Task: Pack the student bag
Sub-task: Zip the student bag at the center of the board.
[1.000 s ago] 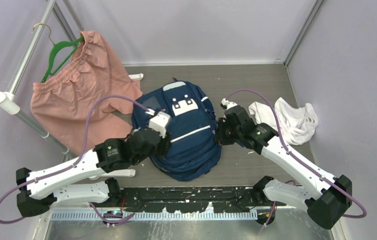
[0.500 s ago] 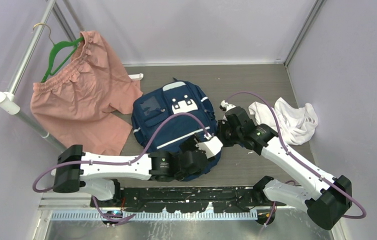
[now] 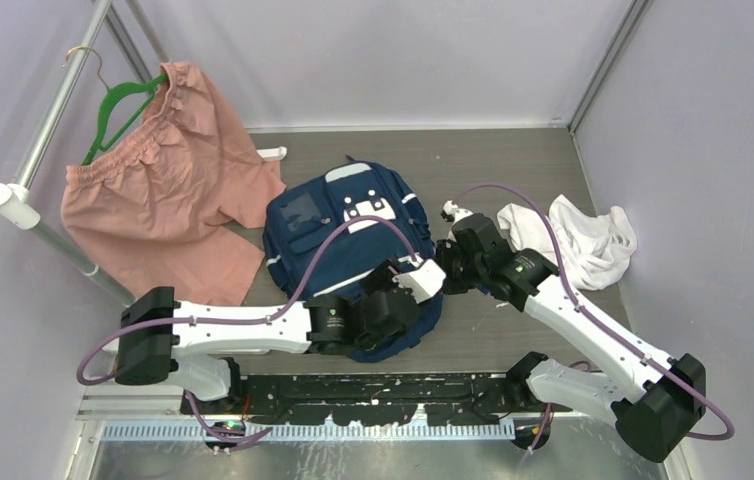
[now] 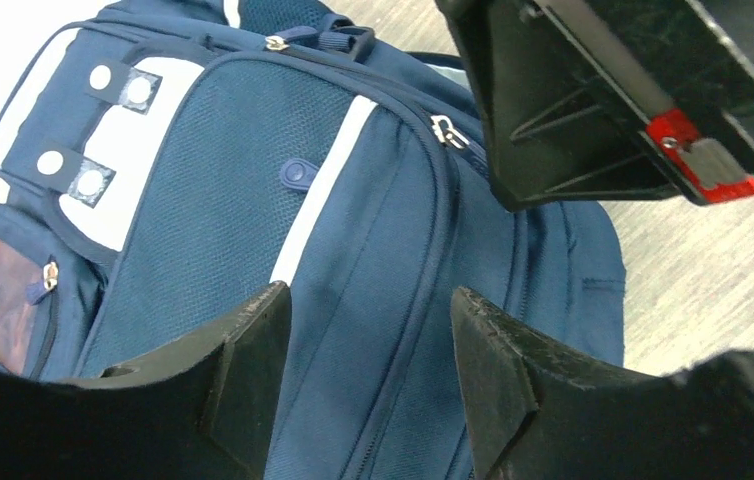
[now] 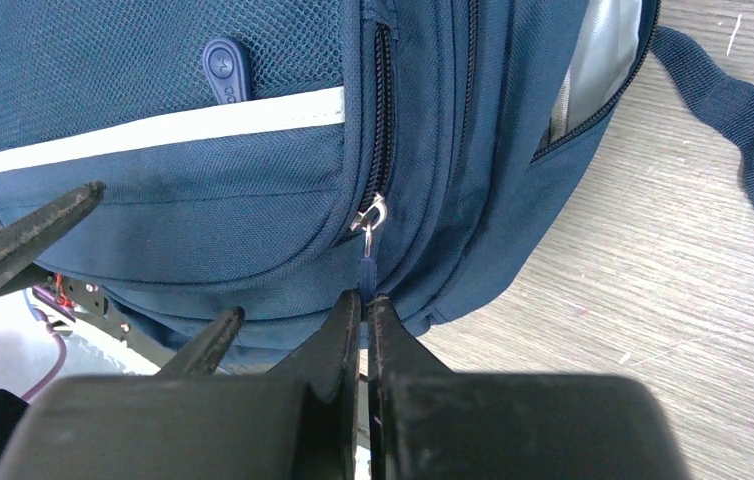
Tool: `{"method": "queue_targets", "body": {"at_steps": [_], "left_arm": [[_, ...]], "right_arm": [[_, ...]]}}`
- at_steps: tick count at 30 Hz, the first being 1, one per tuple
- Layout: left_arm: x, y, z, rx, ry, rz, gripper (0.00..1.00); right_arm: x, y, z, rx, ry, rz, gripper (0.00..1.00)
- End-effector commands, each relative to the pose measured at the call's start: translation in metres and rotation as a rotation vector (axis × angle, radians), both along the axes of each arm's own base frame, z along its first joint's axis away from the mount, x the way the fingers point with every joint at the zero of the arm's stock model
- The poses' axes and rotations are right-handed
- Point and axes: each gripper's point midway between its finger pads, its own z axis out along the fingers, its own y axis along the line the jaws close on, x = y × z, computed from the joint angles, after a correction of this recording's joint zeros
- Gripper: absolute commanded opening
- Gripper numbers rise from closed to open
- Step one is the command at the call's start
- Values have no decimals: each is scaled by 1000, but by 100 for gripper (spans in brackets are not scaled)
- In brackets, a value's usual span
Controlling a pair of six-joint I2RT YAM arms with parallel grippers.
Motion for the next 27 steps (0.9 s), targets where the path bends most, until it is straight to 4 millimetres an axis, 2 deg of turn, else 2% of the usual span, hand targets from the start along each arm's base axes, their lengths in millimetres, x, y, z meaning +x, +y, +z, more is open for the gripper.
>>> {"method": "queue_targets", "body": {"at_steps": [1, 10, 13, 20, 24, 27], "left_arm": [[-4, -10, 22, -123, 23, -40, 62], [1, -20, 5, -52, 49, -19, 64], [11, -16, 4, -13, 21, 32, 61], [24, 1, 4, -25, 64, 70, 38], [24, 7, 4, -79, 135, 32, 3], [21, 10, 4, -106, 157, 6, 0]], "right_arm": [[-3, 6, 19, 60, -26, 17, 1], [-2, 6, 25, 63, -35, 11, 1], [-2, 5, 25, 61, -34, 10, 1], [-2, 3, 22, 57, -36, 4, 1], [-1, 2, 22, 55, -42, -5, 1], [1, 5, 23, 61, -45, -1, 1]]}}
